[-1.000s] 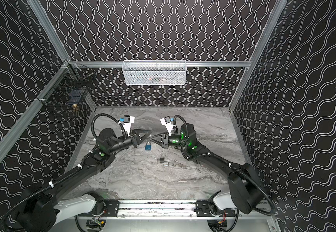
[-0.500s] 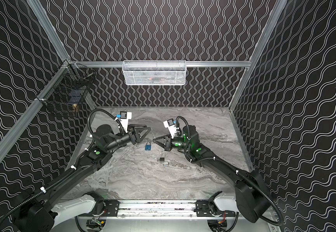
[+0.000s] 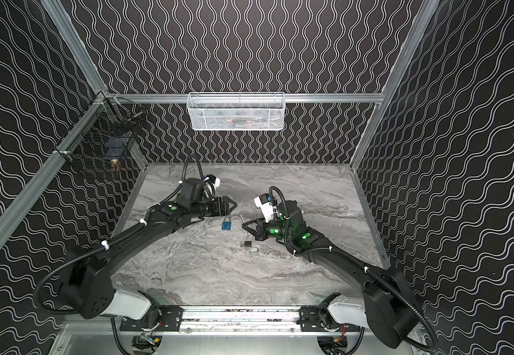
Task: Unlock with the key
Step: 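Lower the left gripper over the teal padlock while the right gripper holds the key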
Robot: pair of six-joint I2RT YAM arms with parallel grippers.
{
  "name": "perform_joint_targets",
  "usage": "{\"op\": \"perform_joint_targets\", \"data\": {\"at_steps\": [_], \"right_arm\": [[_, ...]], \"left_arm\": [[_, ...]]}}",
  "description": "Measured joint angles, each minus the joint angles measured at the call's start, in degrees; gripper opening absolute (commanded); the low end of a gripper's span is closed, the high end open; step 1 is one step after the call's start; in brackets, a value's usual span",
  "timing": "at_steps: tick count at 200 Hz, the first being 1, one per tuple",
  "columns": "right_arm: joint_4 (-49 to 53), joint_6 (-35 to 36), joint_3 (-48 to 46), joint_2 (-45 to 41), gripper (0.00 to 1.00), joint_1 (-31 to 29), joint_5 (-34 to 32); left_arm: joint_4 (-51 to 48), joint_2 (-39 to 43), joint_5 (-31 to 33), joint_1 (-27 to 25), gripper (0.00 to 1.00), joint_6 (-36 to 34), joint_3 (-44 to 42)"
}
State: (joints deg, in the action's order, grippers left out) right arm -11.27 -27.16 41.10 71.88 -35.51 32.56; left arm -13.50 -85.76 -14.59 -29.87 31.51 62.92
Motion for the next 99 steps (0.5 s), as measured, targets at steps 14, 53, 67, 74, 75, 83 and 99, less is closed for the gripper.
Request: {"op": "perform_joint_targets", "data": {"at_steps": [14, 53, 67, 74, 75, 83, 99], "right_arm": [[0.9, 0.4, -0.8, -0.5, 0.00, -0.7, -1.9], [2.3, 1.3, -1.7, -0.8, 0.00, -1.2, -5.3], [2.9, 1.7, -1.6, -0.5, 0.00, -1.6, -6.5], [3.5, 2.2, -1.5, -0.4, 0.00, -1.9, -6.9], [3.5, 2.2, -1.5, -0.4, 0.00, -1.9, -7.0], [3.9, 2.4, -1.5, -0.3, 0.00, -2.0, -7.5], [4.1, 2.7, -1.5, 0.0, 0.00, -2.2, -8.0]], "left_arm": [[-1.6, -2.2, 0.6, -0.1, 0.76, -0.2, 0.1], [-4.0, -7.0, 2.3, -0.2, 0.76, -0.2, 1.2], [-4.9, -8.9, 2.9, -0.5, 0.76, -0.4, 2.3], [-5.6, -9.9, 3.9, -0.7, 0.76, -0.5, 2.9], [-5.6, -10.0, 3.9, -0.8, 0.76, -0.5, 3.0], [-6.4, -11.1, 4.5, -1.0, 0.76, -0.8, 3.7], [-7.8, -13.2, 6.3, -1.7, 0.76, -1.6, 5.3]]}}
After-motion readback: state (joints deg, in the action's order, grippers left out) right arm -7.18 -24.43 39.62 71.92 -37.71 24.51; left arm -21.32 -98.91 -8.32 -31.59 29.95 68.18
